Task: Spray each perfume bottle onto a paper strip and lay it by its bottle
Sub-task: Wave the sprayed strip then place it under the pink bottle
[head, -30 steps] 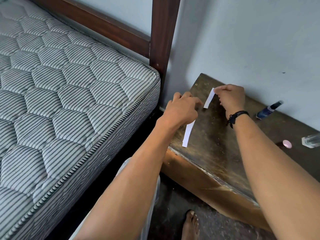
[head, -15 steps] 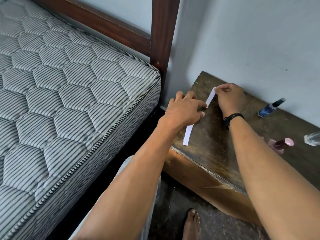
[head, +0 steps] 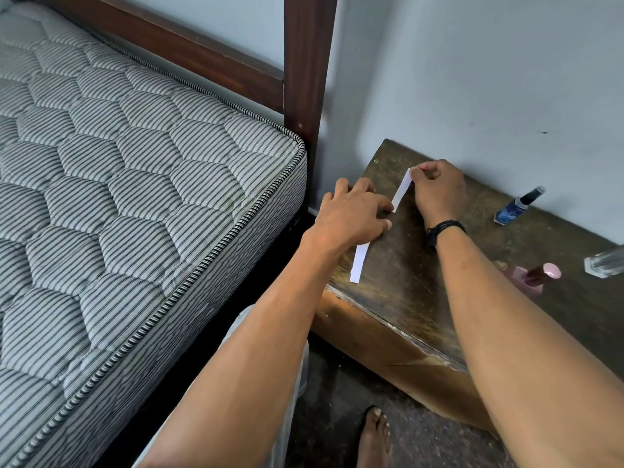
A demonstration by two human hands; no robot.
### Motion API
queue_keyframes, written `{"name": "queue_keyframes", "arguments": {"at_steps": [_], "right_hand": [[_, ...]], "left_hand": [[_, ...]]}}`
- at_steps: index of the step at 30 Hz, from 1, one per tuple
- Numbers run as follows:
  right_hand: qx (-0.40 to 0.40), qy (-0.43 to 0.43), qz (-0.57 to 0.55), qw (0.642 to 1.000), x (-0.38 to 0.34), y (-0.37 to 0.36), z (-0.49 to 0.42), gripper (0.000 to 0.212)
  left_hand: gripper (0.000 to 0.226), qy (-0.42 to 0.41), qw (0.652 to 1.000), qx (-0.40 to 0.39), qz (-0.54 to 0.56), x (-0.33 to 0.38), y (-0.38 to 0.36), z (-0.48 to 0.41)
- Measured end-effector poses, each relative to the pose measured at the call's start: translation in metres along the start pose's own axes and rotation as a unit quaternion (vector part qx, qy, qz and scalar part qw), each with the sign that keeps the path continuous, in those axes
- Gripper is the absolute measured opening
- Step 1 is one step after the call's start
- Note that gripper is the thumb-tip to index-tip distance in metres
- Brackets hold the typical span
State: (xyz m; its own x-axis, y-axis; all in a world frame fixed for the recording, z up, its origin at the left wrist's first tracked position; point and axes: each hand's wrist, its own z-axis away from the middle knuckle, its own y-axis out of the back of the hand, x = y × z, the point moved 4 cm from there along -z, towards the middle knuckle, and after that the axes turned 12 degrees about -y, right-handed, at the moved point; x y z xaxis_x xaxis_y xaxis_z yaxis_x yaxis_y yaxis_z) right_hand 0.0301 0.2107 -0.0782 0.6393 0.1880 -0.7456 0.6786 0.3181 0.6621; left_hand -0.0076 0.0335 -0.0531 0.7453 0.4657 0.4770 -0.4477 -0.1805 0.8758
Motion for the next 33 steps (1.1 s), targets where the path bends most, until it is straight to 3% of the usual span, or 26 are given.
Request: {"name": "queue_keyframes", "arguments": {"at_steps": [8,15,19,22,24,29,33], "right_hand": [[-0.042,-0.025,-0.197,0.979,0.002,0.022,0.027,0.011],[-0.086,0.033,-0.167,0.982,0.029,0.078,0.119,0.020],[-0.112,-0.102,-0.148,0.977,0.070,0.100,0.145,0.016],[-0.119,-0.219,-0.209,0.946,0.103,0.113,0.156,0.007],[-0.089,-0.248,-0.247,0.932,0.116,0.121,0.158,0.005],[0.035,-0.273,-0.327,0.904,0.133,0.137,0.151,0.047],[0.065,-0.220,-0.291,0.929,0.138,0.134,0.147,0.061]], "left_hand": [[0.041,0.010,0.999,0.010,0.048,-0.004,0.007,0.001],[0.035,-0.018,0.991,0.088,0.102,0.007,0.009,-0.002],[0.028,-0.052,0.988,0.090,0.113,0.019,0.005,-0.005],[0.022,-0.064,0.985,0.103,0.123,0.030,0.001,-0.006],[0.019,-0.072,0.984,0.105,0.125,0.038,-0.001,-0.007],[0.017,-0.088,0.983,0.098,0.130,0.050,-0.004,-0.005],[0.012,-0.076,0.981,0.115,0.136,0.048,-0.002,-0.006]]}}
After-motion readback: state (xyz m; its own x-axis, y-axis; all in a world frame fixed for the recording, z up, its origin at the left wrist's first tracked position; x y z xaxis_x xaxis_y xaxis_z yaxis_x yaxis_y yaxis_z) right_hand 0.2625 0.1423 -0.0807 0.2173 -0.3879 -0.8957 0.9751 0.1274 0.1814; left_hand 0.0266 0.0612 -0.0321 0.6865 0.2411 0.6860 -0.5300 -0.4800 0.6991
